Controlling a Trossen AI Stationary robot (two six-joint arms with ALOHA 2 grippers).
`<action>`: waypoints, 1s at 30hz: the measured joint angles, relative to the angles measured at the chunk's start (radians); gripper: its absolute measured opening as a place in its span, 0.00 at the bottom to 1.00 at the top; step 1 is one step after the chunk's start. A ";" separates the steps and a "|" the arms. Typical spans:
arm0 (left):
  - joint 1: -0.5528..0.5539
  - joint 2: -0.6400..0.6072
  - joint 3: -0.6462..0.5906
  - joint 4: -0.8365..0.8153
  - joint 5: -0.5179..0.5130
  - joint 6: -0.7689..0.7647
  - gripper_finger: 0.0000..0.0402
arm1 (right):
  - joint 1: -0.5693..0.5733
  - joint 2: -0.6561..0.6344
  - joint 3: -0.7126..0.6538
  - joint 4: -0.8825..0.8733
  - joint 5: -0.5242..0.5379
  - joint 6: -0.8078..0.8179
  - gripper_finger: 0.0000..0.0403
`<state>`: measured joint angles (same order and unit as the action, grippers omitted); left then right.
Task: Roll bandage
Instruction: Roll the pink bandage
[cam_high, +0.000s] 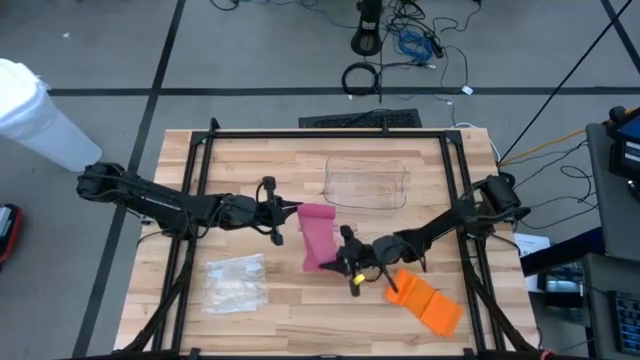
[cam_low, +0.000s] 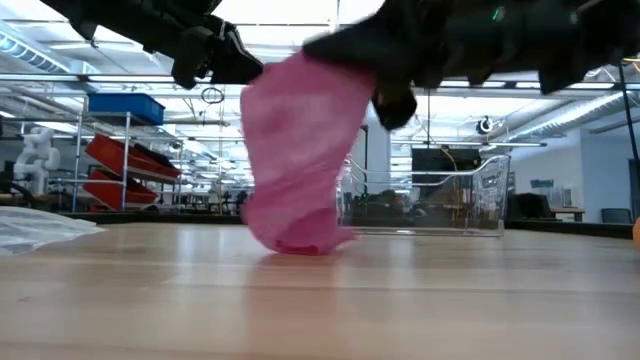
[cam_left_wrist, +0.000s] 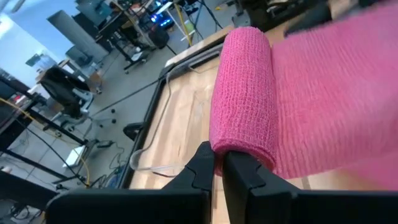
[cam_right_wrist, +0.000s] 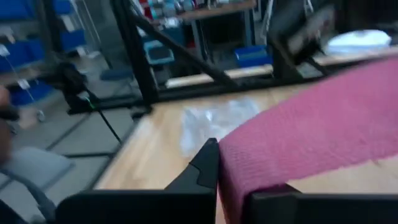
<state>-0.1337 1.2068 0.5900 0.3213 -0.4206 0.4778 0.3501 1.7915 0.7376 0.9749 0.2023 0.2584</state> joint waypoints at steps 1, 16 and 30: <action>0.000 0.002 0.000 -0.001 0.000 0.000 0.04 | 0.005 -0.019 0.000 0.002 0.000 0.001 0.00; -0.025 0.110 0.001 0.018 -0.005 0.001 0.04 | -0.120 -0.280 0.023 0.032 0.002 0.110 0.00; -0.111 0.111 0.001 0.025 0.013 0.000 0.04 | -0.321 -0.326 0.037 -0.129 -0.079 0.533 0.12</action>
<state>-0.2450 1.3182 0.5907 0.3466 -0.4073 0.4782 0.0287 1.4659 0.7750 0.8455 0.1237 0.7915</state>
